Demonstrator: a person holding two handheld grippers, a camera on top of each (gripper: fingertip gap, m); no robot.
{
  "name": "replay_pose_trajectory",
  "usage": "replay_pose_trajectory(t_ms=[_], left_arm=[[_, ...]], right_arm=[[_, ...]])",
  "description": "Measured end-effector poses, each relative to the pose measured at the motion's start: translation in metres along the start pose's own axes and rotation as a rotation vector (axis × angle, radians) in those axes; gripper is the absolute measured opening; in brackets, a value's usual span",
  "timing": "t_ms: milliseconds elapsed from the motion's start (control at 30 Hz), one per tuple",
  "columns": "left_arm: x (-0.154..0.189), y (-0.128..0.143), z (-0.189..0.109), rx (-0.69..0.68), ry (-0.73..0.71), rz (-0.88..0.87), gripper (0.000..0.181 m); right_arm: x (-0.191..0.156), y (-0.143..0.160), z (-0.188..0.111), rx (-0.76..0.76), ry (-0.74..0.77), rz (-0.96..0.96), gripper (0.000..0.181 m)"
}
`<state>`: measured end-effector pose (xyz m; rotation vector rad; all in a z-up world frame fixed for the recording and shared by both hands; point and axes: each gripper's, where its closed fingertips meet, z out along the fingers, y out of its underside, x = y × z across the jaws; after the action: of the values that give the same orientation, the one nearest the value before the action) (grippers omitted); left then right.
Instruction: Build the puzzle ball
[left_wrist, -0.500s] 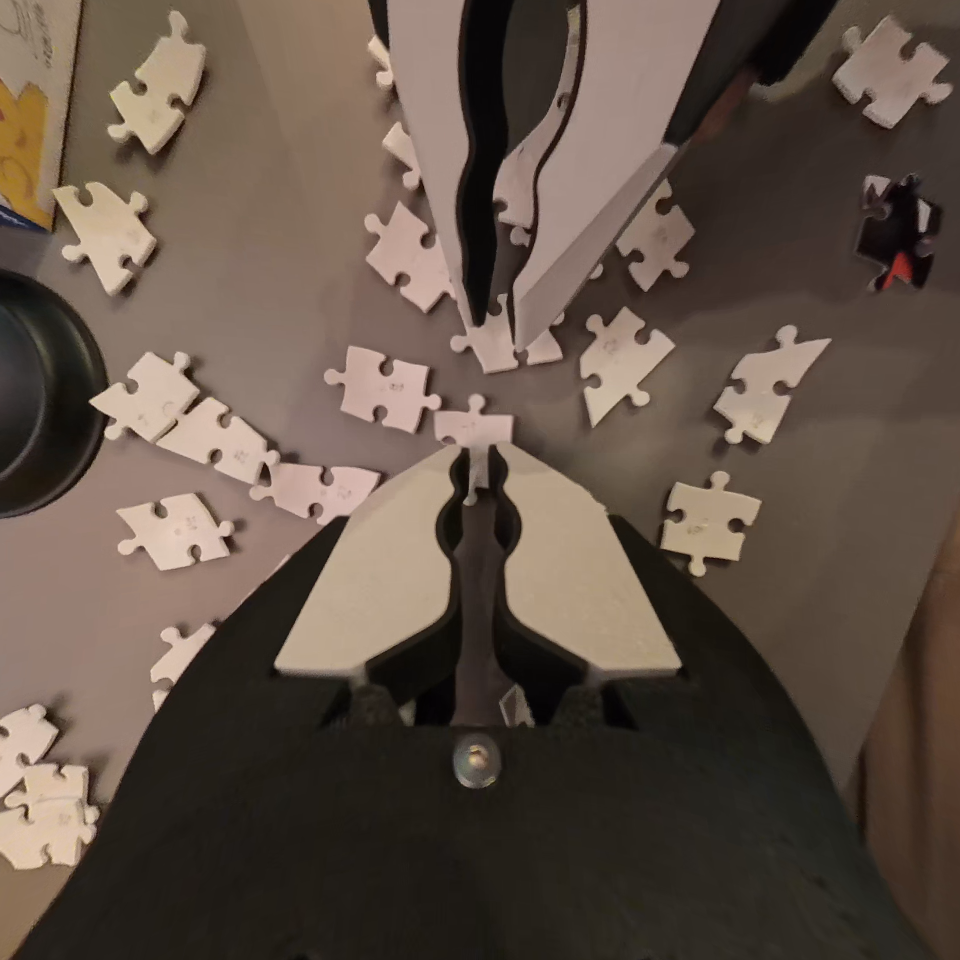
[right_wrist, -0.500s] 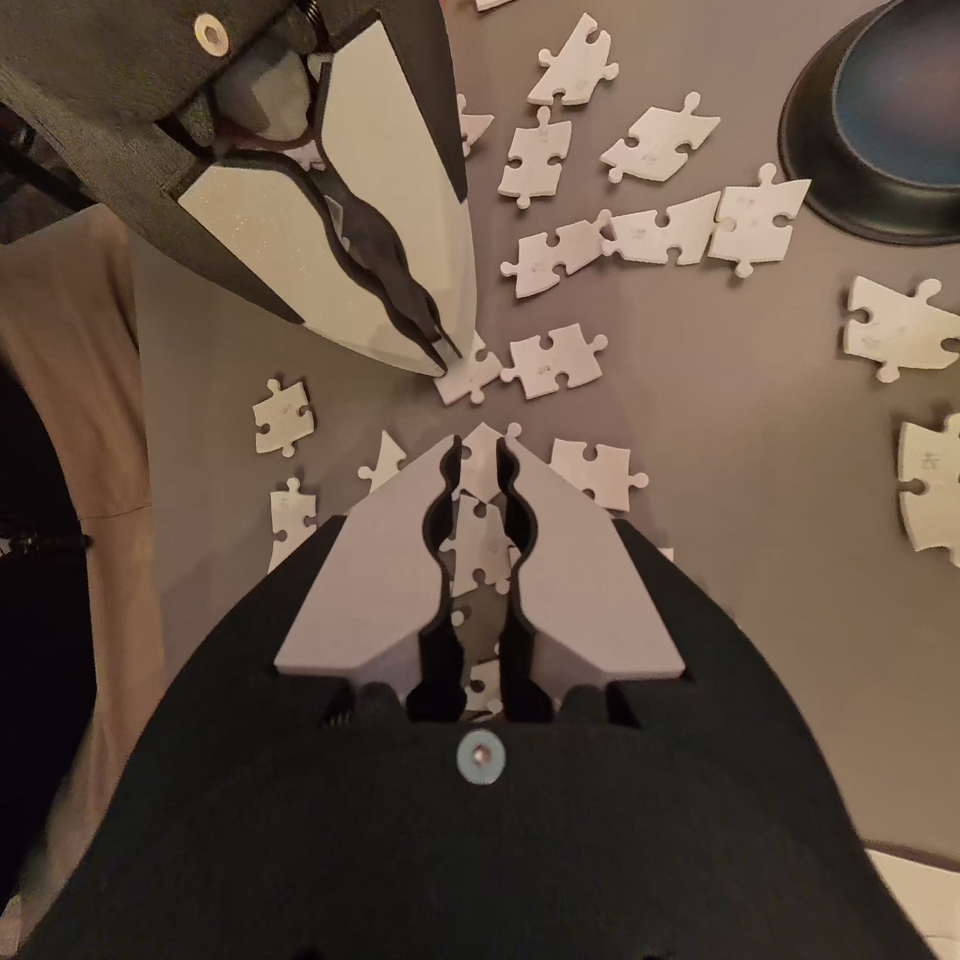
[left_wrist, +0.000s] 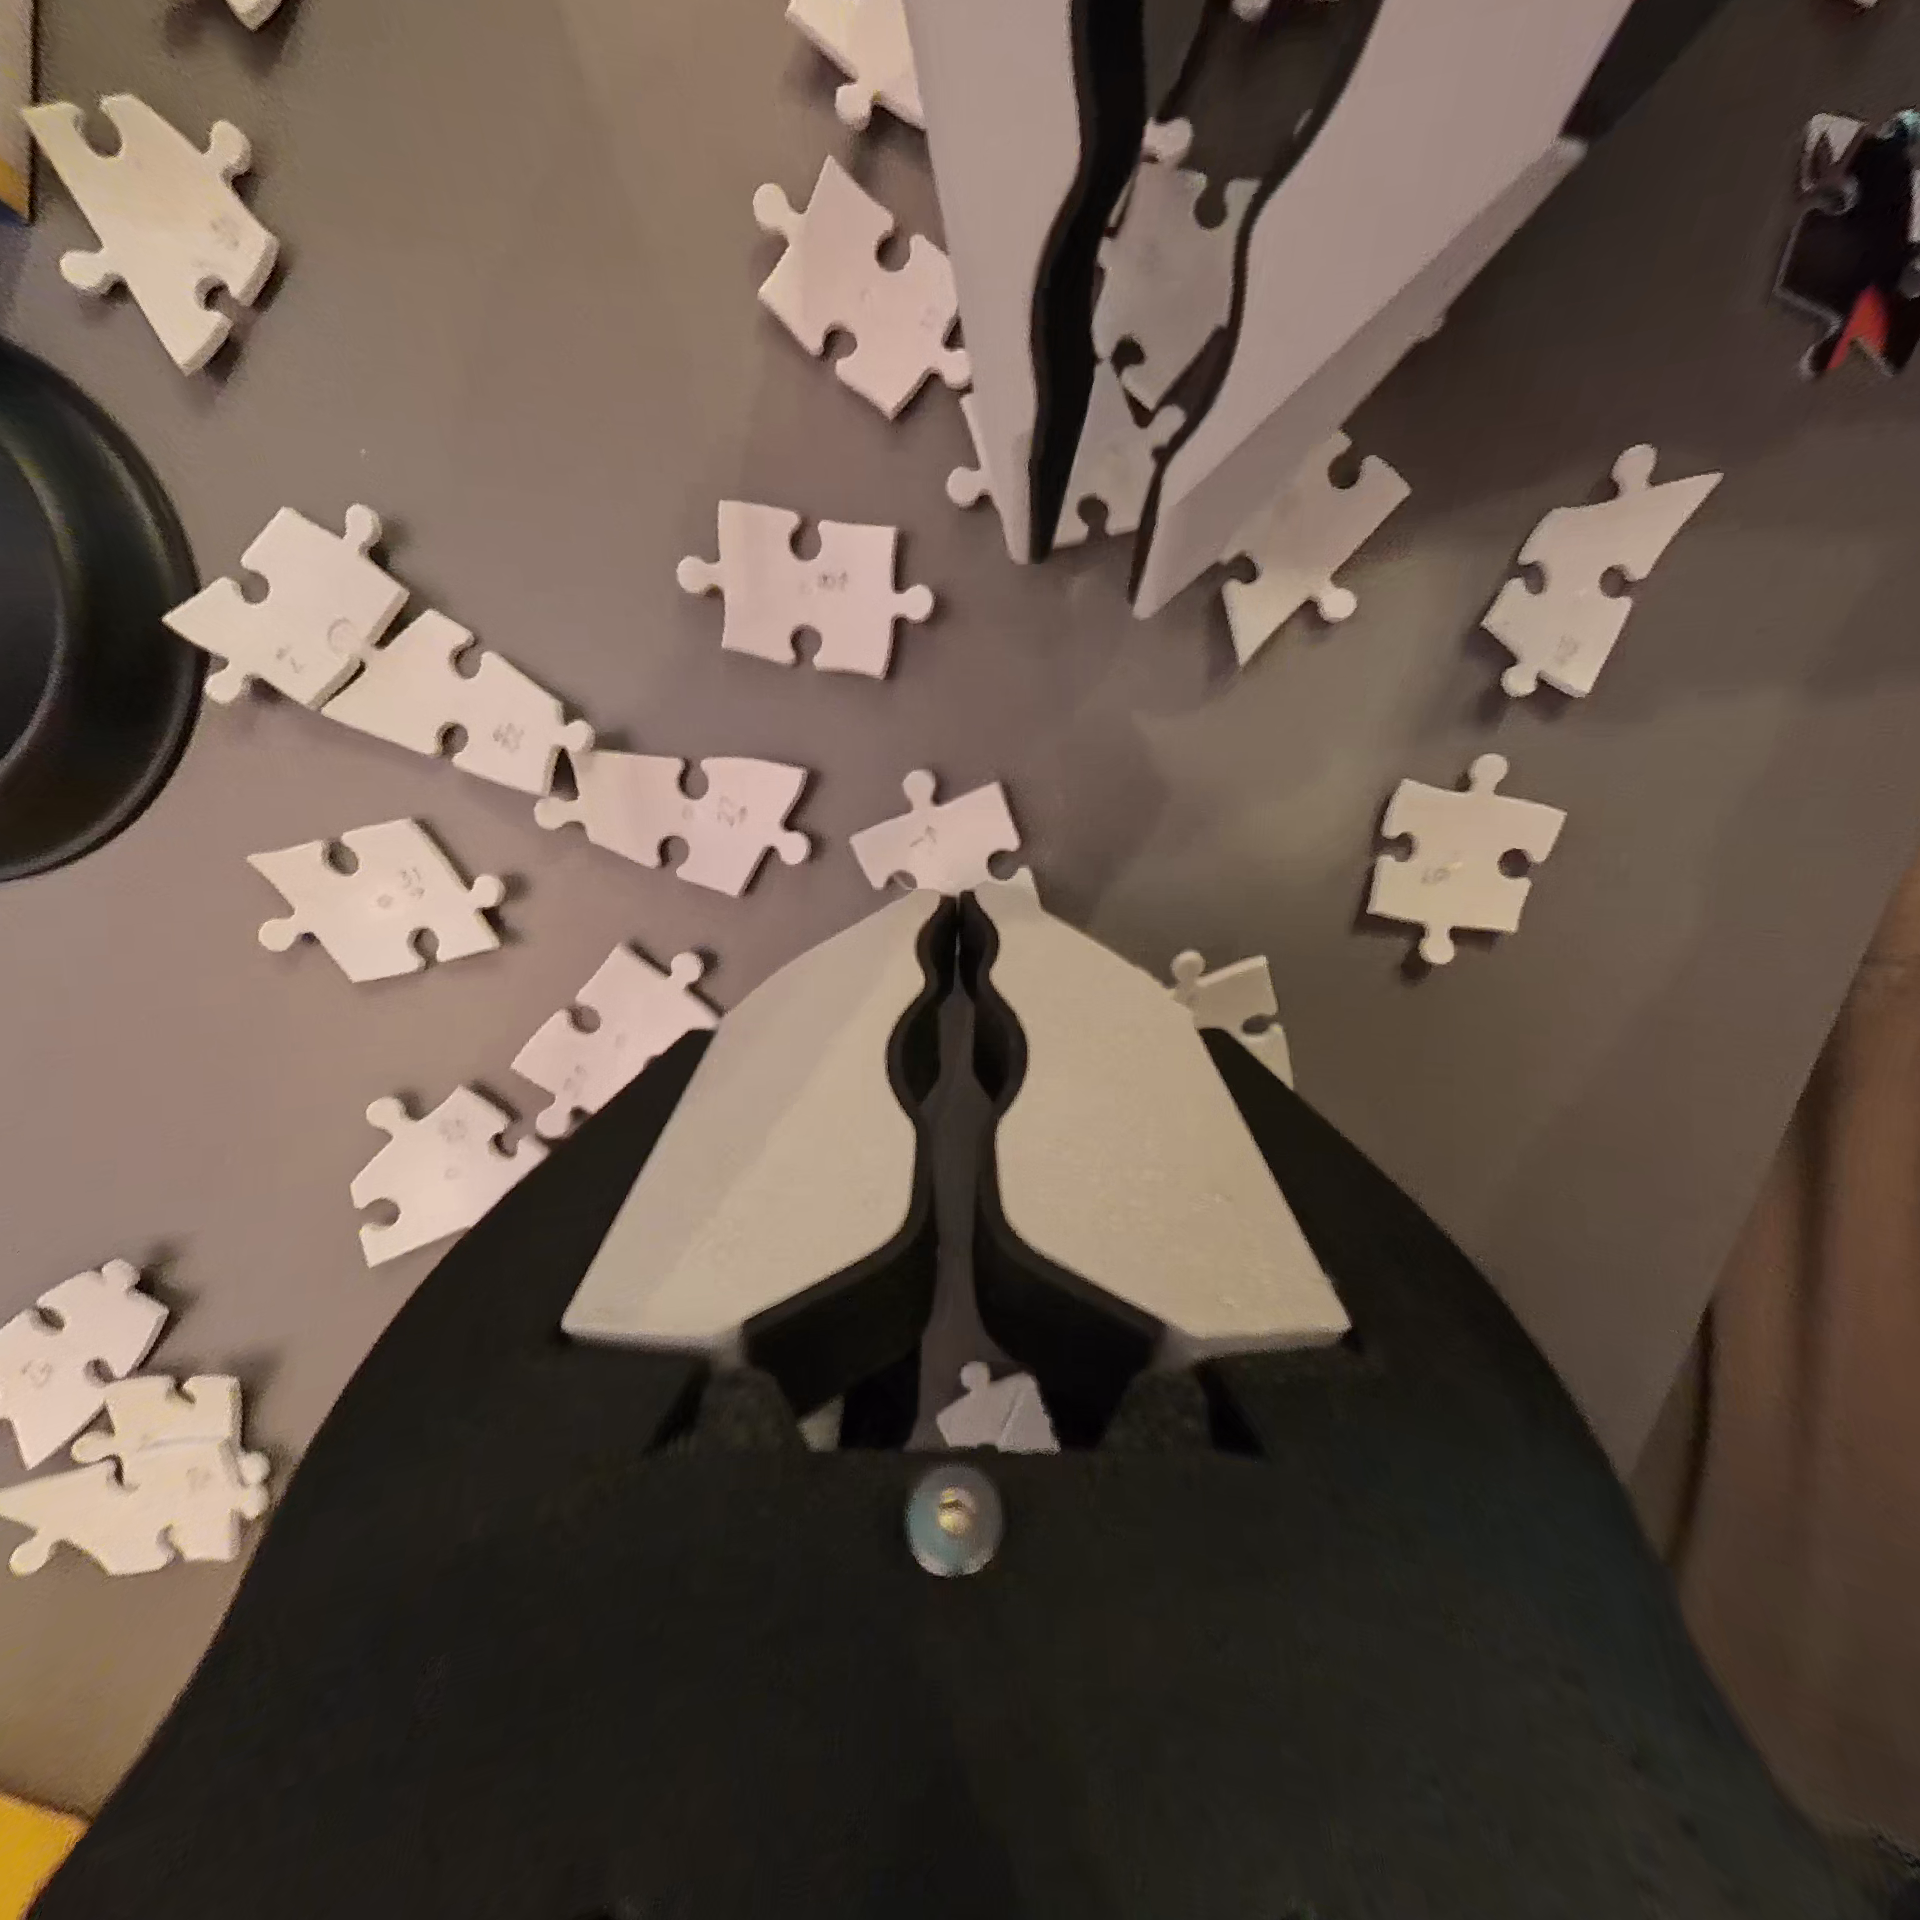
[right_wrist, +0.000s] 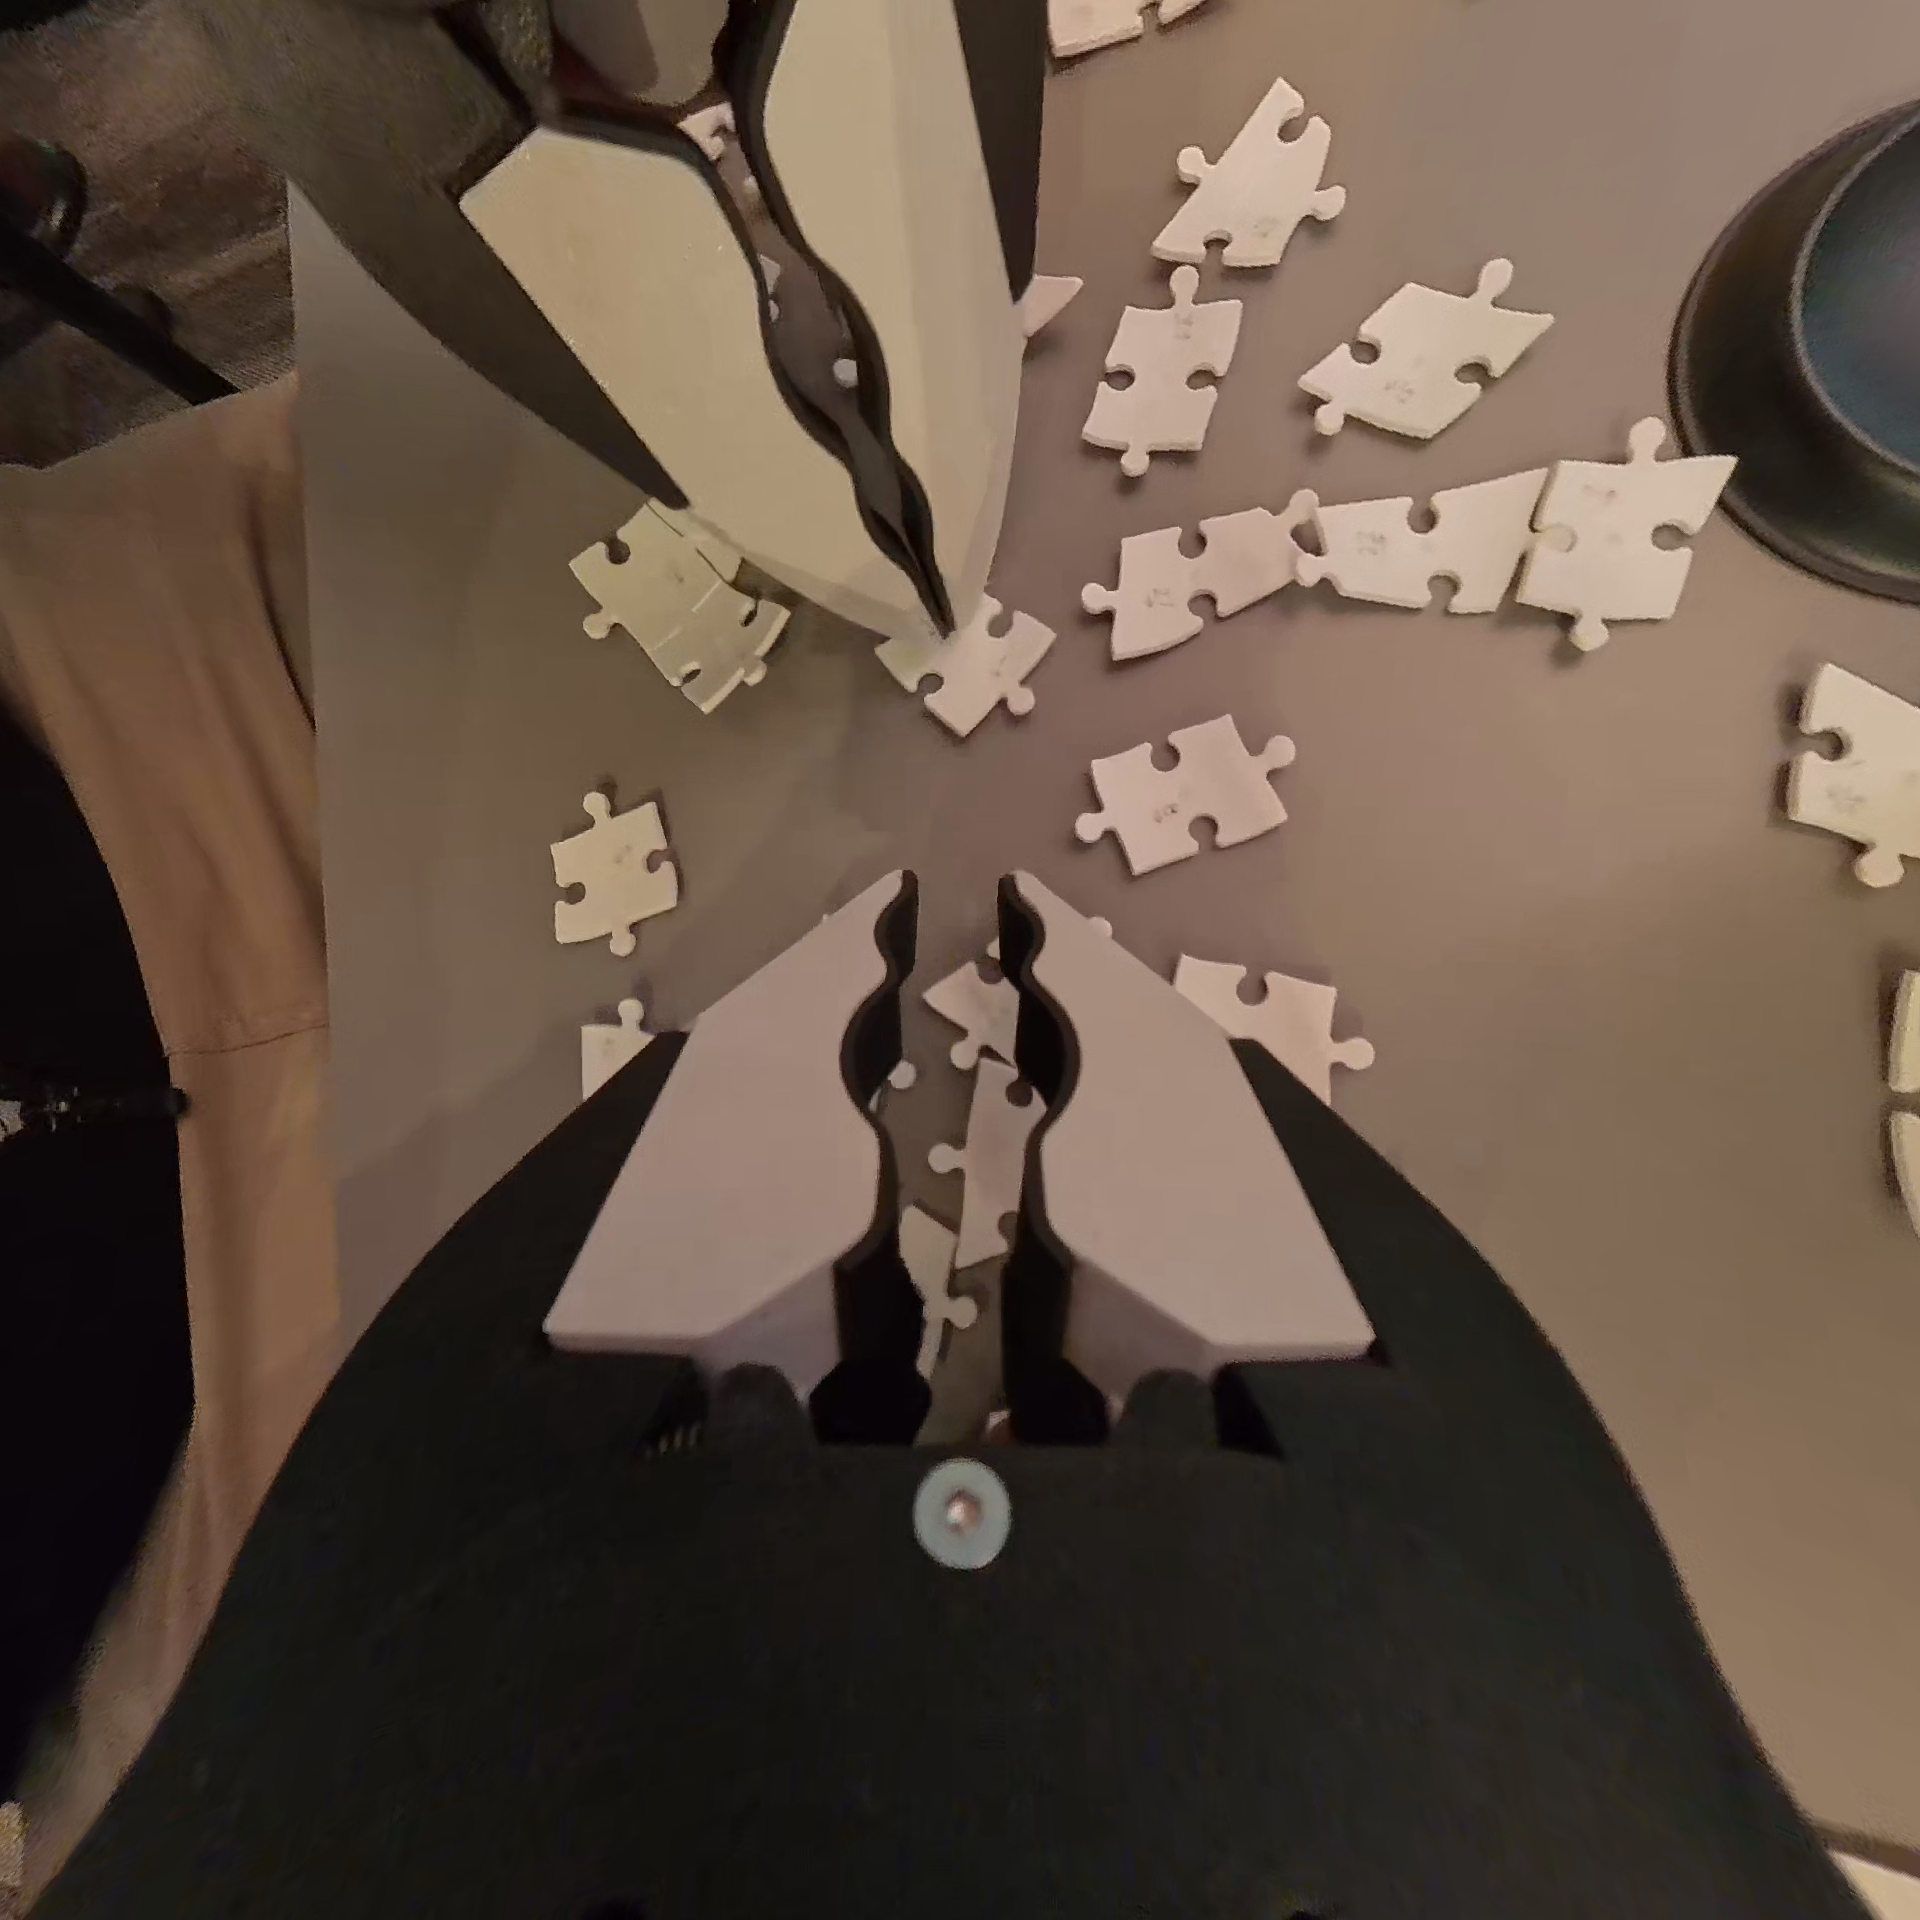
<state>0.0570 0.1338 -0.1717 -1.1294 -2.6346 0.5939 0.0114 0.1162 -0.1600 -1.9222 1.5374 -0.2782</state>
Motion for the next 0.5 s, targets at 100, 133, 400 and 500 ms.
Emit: replay_pose_trajectory(t_ms=[100,133,400,500], left_arm=[[-0.007,0.0,-0.011,0.038,-0.003,-0.027,0.0],[-0.012,0.001,-0.016,0.044,-0.015,-0.033,0.0],[-0.02,0.006,-0.026,0.05,-0.042,-0.037,0.001],[-0.018,0.007,-0.023,0.042,-0.034,-0.031,0.002]], right_arm=[[-0.001,0.0,0.001,-0.007,0.002,-0.004,0.014],[0.0,0.001,0.001,-0.007,0.003,-0.001,0.014],[-0.012,0.004,-0.006,-0.012,-0.032,0.007,0.015],[-0.025,0.013,-0.007,-0.051,-0.046,0.004,0.021]])
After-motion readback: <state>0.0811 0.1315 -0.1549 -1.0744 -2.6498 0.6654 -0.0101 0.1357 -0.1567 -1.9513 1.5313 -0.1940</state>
